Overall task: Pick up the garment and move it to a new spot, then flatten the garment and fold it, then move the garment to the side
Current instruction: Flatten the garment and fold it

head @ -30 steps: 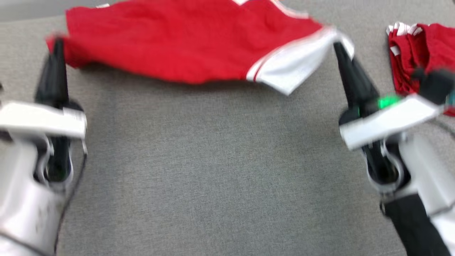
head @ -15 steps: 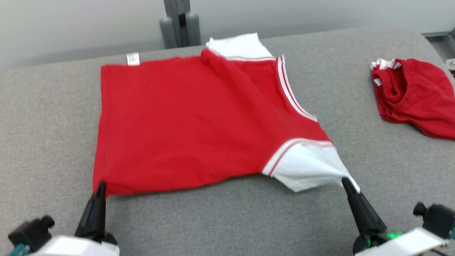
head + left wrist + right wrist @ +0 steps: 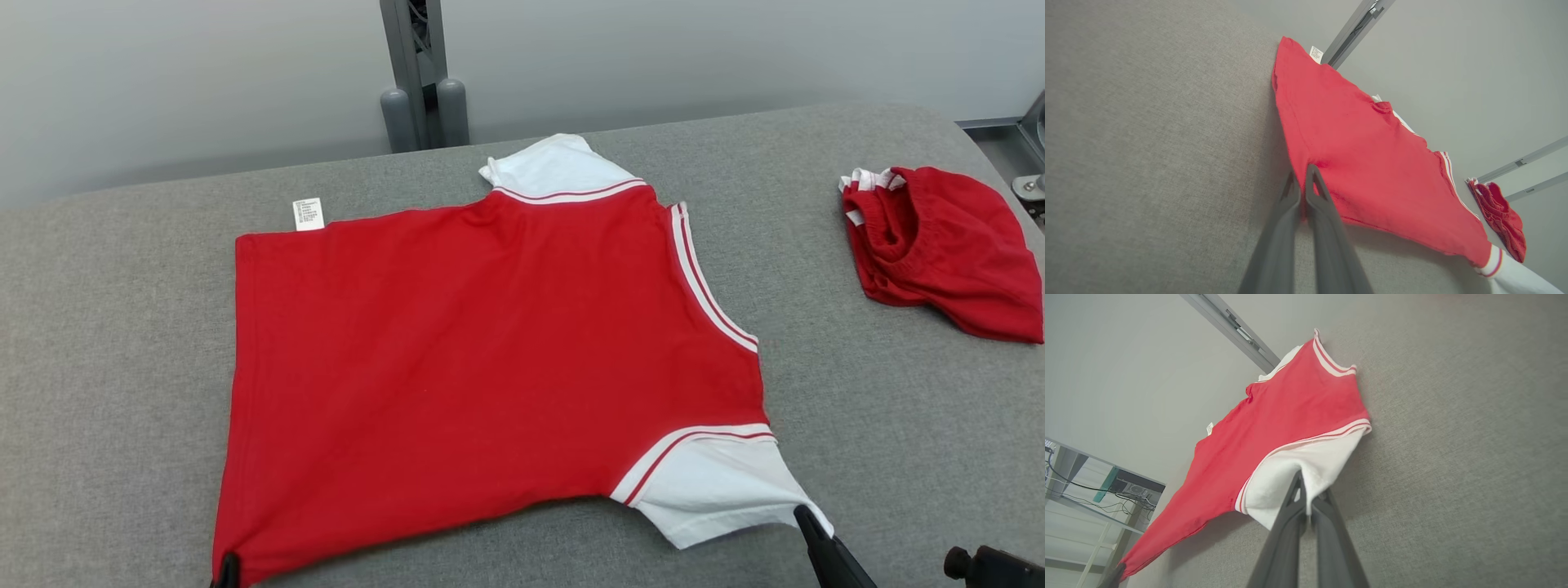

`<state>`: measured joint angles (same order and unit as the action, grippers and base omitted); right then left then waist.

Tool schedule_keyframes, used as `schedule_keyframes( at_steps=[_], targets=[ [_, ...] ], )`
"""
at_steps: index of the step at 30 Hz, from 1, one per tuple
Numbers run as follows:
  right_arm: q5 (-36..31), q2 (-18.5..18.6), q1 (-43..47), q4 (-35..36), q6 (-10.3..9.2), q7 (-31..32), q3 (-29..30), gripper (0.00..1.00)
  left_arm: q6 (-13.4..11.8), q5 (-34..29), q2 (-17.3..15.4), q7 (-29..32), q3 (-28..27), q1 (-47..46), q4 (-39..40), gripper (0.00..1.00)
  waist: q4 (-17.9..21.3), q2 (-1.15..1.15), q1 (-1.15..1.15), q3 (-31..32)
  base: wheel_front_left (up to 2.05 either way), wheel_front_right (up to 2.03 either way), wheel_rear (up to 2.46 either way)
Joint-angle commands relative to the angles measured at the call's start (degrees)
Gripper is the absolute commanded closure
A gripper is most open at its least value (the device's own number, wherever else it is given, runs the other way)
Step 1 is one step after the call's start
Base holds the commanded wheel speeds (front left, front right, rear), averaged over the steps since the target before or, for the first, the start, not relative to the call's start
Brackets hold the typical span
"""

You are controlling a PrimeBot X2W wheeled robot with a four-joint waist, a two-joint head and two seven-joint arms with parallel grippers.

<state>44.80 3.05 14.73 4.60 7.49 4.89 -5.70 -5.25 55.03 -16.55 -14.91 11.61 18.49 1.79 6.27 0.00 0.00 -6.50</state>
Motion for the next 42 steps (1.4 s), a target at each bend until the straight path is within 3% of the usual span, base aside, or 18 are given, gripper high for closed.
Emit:
schedule_keyframes(
  at_steps=[1, 6, 19, 24, 25, 26, 42],
  targets=[
    [-0.99, 0.04, 0.49, -0.57, 0.01, 0.20, 0.69, 1.00, -0.27, -0.34, 0.43, -0.25, -0.92, 1.14, 0.11, 1.00, -0.22, 0.00, 0.00, -0.02, 0.00, 0.00, 0.00],
    [-1.11, -0.04, 0.36, -1.37, 0.01, 0.68, 1.45, 1.00, 1.05, -1.11, 1.68, -0.26, -1.31, 3.86, -0.42, 1.00, -0.82, 0.00, 0.00, -0.54, 0.00, 0.00, 0.00],
    [-0.24, -0.01, -0.14, -0.96, 0.01, 2.87, -0.49, 1.00, 4.43, 0.66, 3.38, -0.24, -0.79, -1.58, -4.98, 1.00, 0.06, 0.00, 0.00, -0.53, 0.00, 0.00, 0.00],
    [-2.69, -0.02, -0.52, -1.16, 0.01, 3.64, -0.43, 1.00, 5.04, 1.57, 3.14, 0.21, -1.20, -1.99, -4.19, 1.00, 0.11, 0.00, 0.00, -0.18, 0.00, 0.00, 0.00],
    [-4.37, -0.01, -1.99, -1.67, 0.01, 4.20, -0.30, 1.00, 5.21, 2.34, 3.23, 1.31, -0.78, -2.84, -3.44, 1.00, -0.02, 0.00, 0.00, 0.20, 0.00, 0.00, 0.00],
    [-10.48, 0.64, -8.13, -3.98, 0.01, 7.93, 0.99, 1.00, 5.40, 4.31, 3.99, 4.31, 0.08, -7.17, -4.71, 1.00, -1.23, 0.00, 0.00, 0.84, 0.00, 0.00, 0.00],
    [-13.59, 4.35, -25.74, -15.53, 0.01, 13.23, -0.83, 1.00, 3.03, 10.01, 7.85, 8.66, -1.80, -22.97, -18.29, 1.00, -2.96, 0.00, 0.00, -1.65, 0.00, 0.00, 0.00]
  ],
)
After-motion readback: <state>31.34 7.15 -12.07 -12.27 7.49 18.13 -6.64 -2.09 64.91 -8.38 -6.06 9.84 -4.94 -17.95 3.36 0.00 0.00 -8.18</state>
